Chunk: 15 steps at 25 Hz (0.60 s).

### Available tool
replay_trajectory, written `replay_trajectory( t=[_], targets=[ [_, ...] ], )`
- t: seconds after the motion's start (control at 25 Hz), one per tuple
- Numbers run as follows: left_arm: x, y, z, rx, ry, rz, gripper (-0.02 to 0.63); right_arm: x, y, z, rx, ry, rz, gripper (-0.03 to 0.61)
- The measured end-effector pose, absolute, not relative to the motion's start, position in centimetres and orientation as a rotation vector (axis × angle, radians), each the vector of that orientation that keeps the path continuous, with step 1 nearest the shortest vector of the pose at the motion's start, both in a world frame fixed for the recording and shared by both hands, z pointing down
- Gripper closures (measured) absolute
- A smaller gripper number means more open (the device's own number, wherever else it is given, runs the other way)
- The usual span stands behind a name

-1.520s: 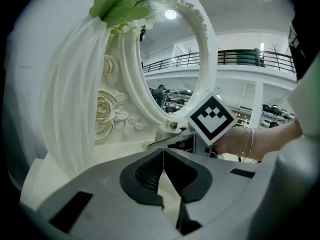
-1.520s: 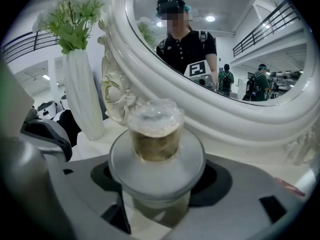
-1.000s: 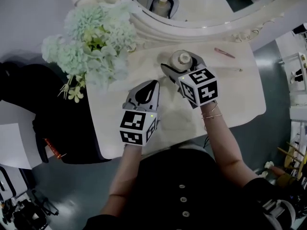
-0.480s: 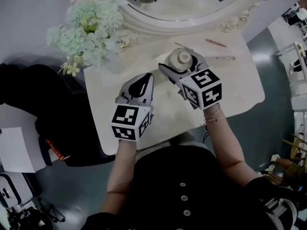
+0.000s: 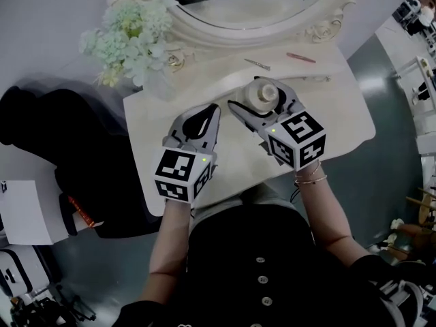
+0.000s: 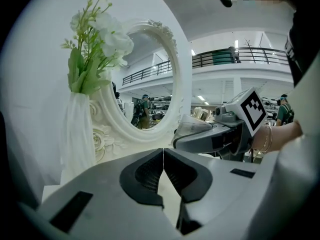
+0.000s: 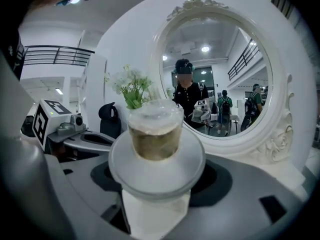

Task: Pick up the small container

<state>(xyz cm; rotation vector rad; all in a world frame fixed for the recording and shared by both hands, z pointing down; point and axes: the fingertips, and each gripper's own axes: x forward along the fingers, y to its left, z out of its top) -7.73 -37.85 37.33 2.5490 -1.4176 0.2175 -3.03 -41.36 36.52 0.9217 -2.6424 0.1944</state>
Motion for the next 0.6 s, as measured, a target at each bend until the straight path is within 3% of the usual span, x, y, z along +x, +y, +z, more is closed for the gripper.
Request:
replay_trajectory(
  t=[0.6],
  targets=[
    [-5.3, -34.6, 37.5, 2.596, -1.379, 0.259, 0.6, -0.3, -35.7, 36.4, 0.965, -2.68, 0.22, 0.241]
  ],
)
